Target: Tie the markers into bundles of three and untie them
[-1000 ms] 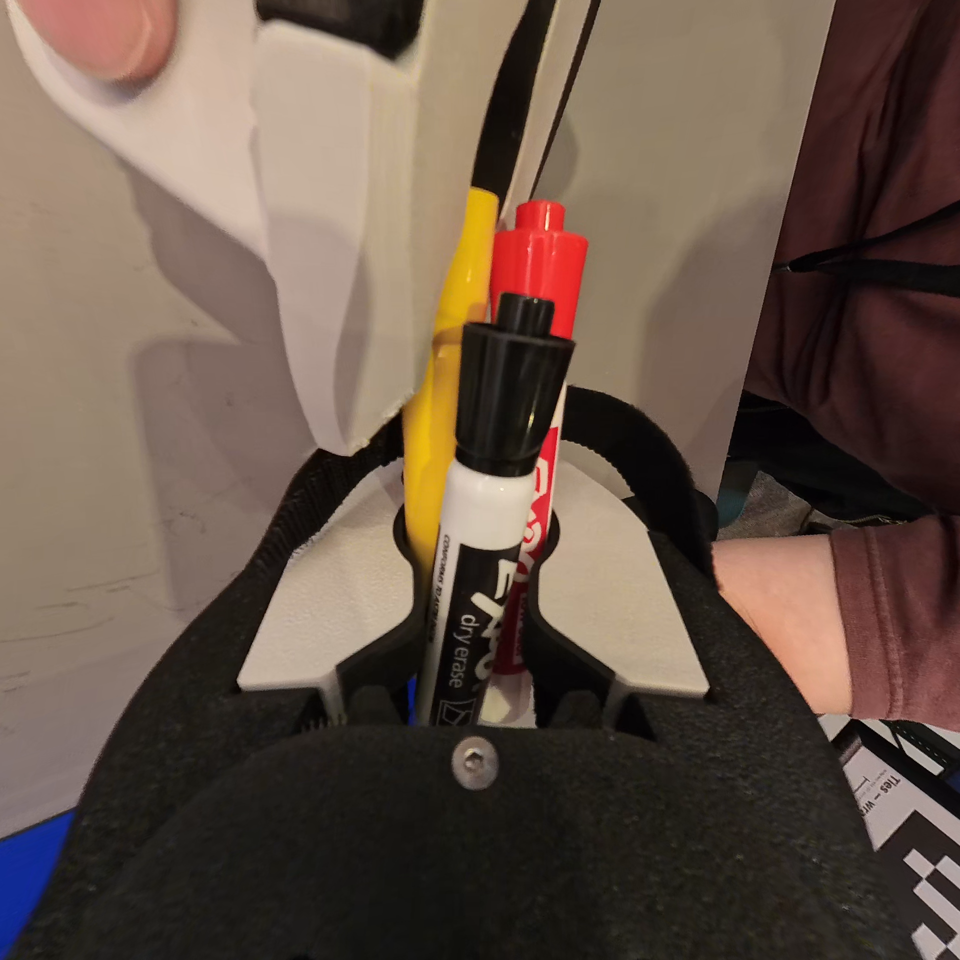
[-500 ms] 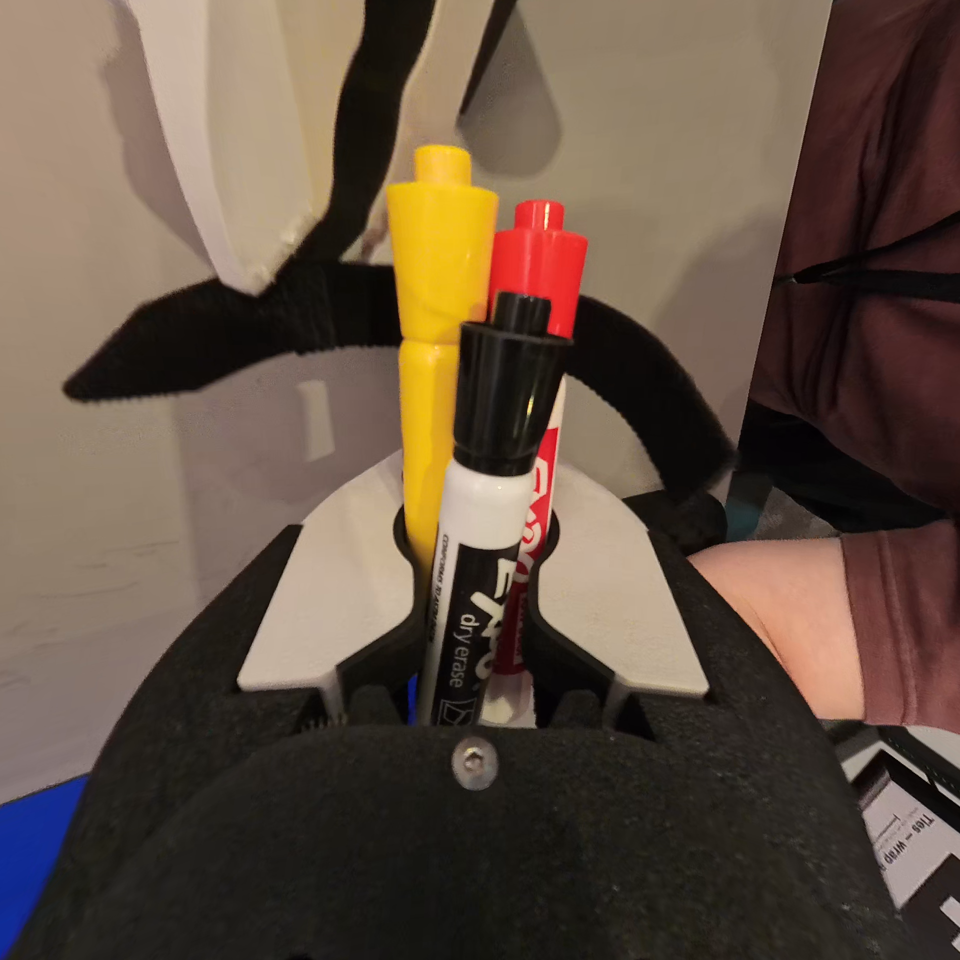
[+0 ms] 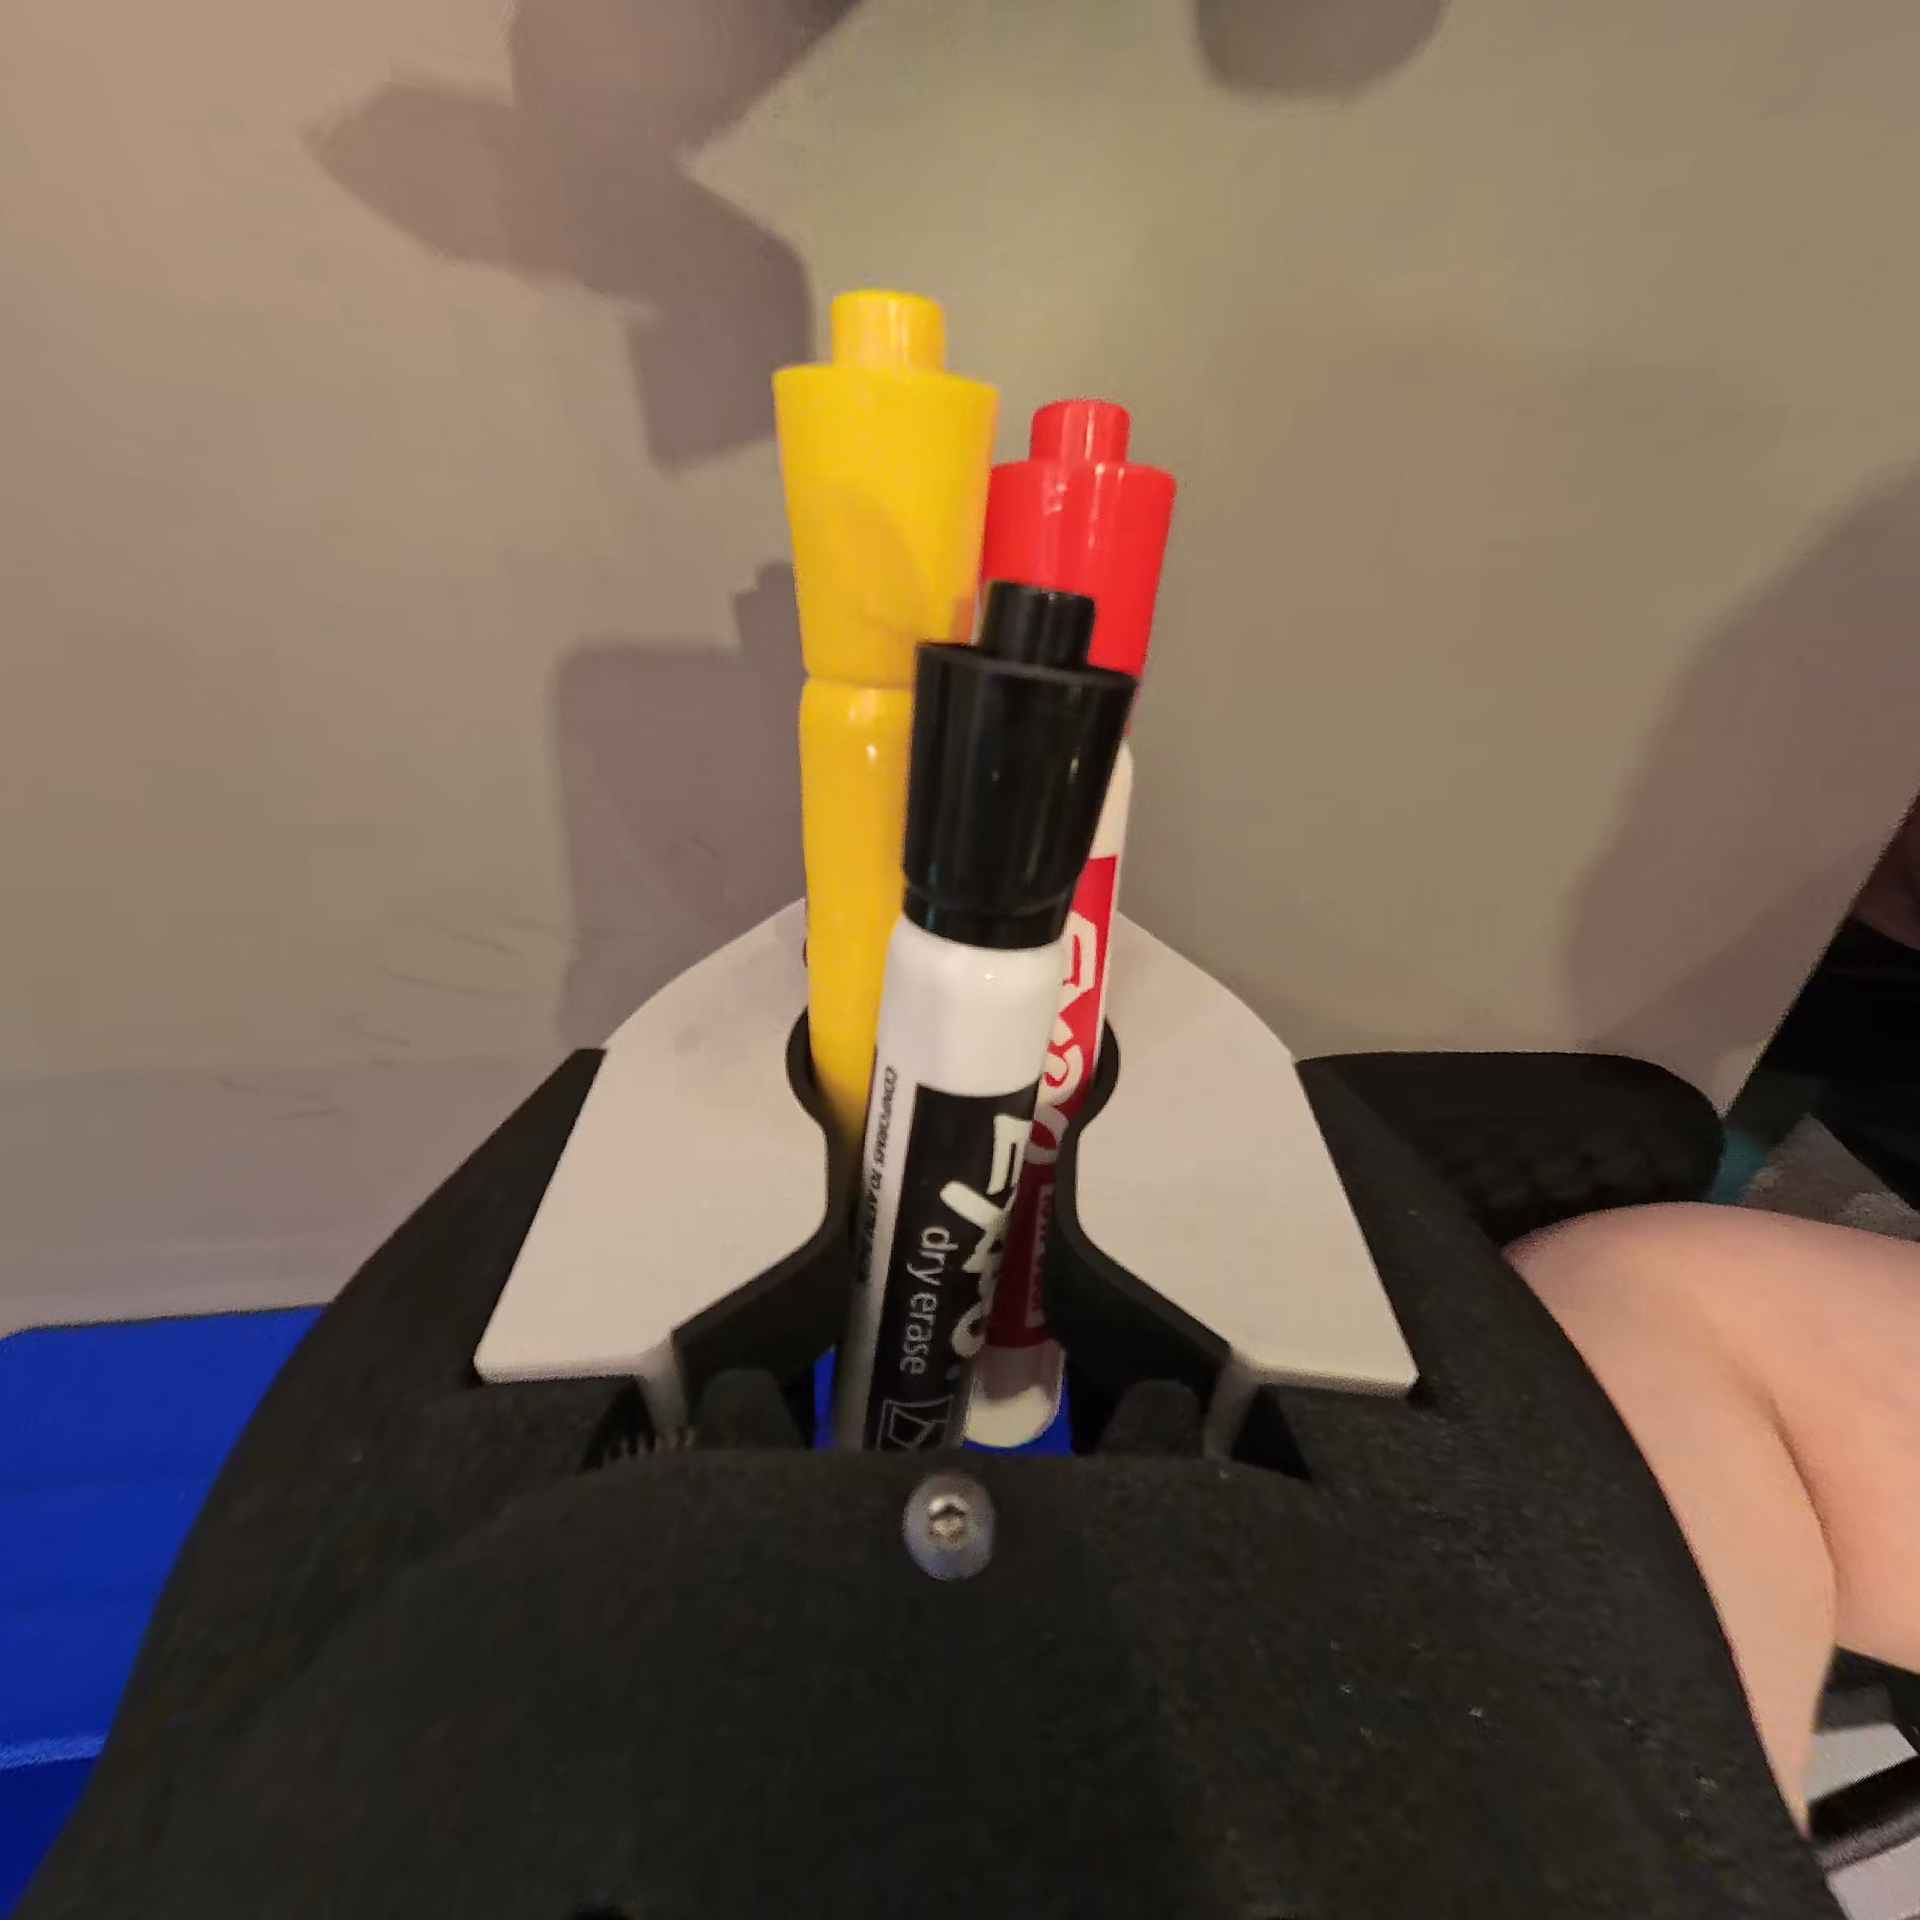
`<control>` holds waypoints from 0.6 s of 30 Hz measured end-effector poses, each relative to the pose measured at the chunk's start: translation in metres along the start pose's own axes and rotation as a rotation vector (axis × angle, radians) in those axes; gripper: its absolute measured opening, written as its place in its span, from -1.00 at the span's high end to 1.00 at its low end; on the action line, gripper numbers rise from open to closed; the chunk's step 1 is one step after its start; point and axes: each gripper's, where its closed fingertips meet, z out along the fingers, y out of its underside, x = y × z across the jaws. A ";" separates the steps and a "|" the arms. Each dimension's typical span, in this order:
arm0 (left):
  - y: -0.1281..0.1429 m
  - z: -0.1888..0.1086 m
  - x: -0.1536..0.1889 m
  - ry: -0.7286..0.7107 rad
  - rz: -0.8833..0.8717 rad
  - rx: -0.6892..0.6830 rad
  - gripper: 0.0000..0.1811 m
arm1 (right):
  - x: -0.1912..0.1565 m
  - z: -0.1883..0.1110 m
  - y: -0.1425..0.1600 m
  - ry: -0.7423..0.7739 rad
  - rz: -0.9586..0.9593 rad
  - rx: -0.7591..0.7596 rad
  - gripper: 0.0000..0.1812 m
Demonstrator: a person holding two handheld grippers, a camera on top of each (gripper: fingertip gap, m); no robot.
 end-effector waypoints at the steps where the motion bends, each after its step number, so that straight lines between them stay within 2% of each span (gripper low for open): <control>1: 0.002 0.002 -0.003 -0.014 -0.004 -0.019 0.54 | -0.001 -0.001 0.006 -0.006 -0.019 -0.025 0.96; 7: 0.005 0.006 -0.014 -0.040 -0.025 -0.033 0.54 | -0.004 -0.004 0.026 -0.037 -0.056 -0.091 0.96; 18: -0.001 0.006 -0.018 -0.081 -0.017 -0.030 0.54 | -0.026 0.004 0.026 -0.125 -0.129 -0.109 0.95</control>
